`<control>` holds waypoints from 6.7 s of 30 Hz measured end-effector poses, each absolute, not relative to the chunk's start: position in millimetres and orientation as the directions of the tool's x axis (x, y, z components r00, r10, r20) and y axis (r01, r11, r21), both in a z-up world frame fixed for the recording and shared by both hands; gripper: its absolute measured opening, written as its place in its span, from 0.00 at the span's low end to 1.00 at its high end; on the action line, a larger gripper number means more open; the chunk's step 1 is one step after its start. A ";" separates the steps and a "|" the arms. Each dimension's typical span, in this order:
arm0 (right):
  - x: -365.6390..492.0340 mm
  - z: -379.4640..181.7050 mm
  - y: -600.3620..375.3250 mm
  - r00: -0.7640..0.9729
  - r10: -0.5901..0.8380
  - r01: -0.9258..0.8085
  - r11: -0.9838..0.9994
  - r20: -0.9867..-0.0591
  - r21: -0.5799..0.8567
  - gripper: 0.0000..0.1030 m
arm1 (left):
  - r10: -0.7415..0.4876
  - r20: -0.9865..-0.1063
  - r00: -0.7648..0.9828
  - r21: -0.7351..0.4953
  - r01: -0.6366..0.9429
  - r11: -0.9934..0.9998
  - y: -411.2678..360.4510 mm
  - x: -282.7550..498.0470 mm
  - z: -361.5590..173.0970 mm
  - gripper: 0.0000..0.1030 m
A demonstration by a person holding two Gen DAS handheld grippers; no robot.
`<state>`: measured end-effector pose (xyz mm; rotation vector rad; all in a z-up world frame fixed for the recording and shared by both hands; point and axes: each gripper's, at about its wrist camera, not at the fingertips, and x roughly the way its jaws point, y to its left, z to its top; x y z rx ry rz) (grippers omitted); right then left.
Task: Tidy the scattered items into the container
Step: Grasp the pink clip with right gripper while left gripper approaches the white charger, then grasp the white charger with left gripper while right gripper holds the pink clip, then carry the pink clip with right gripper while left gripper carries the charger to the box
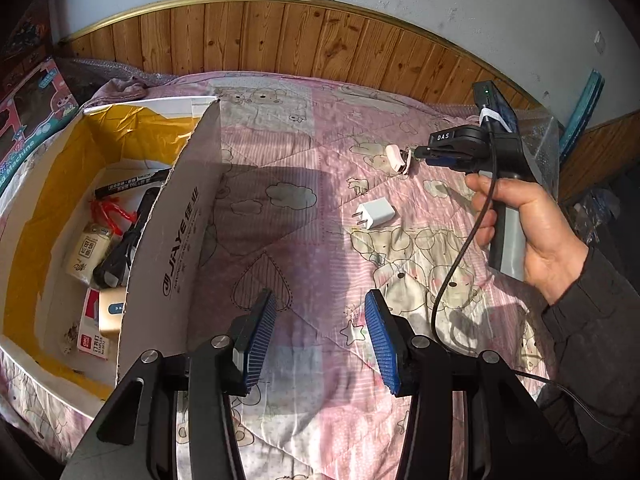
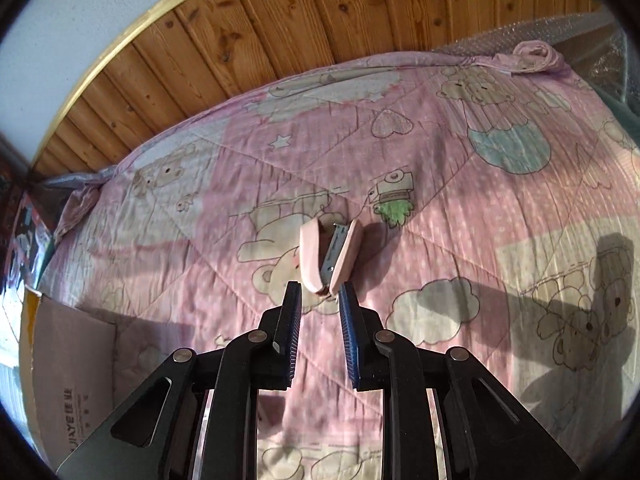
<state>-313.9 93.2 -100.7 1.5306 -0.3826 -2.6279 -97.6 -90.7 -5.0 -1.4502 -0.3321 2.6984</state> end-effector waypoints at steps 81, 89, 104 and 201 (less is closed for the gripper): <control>-193.7 -107.7 128.0 -0.357 -0.387 -0.035 -0.904 -0.850 0.426 0.25 | 0.185 -0.862 -0.473 -0.115 -0.173 -0.978 18.3 -260.2 -127.9 0.30; -185.8 -93.3 120.8 -0.384 -0.401 0.010 -0.903 -0.832 0.430 0.25 | 0.181 -0.845 -0.503 -0.130 -0.135 -0.982 3.7 -230.2 -92.2 0.30; -132.6 -84.5 80.6 -0.426 -0.389 0.063 -0.913 -0.817 0.402 0.25 | 0.078 -0.829 -0.553 -0.058 -0.054 -0.997 -32.3 -145.3 -35.1 0.30; -126.6 -14.5 -250.1 -0.350 -0.404 0.523 -0.833 -0.845 0.182 0.25 | 0.058 -0.754 -0.654 -0.273 0.232 -0.934 -354.5 -159.9 47.2 0.30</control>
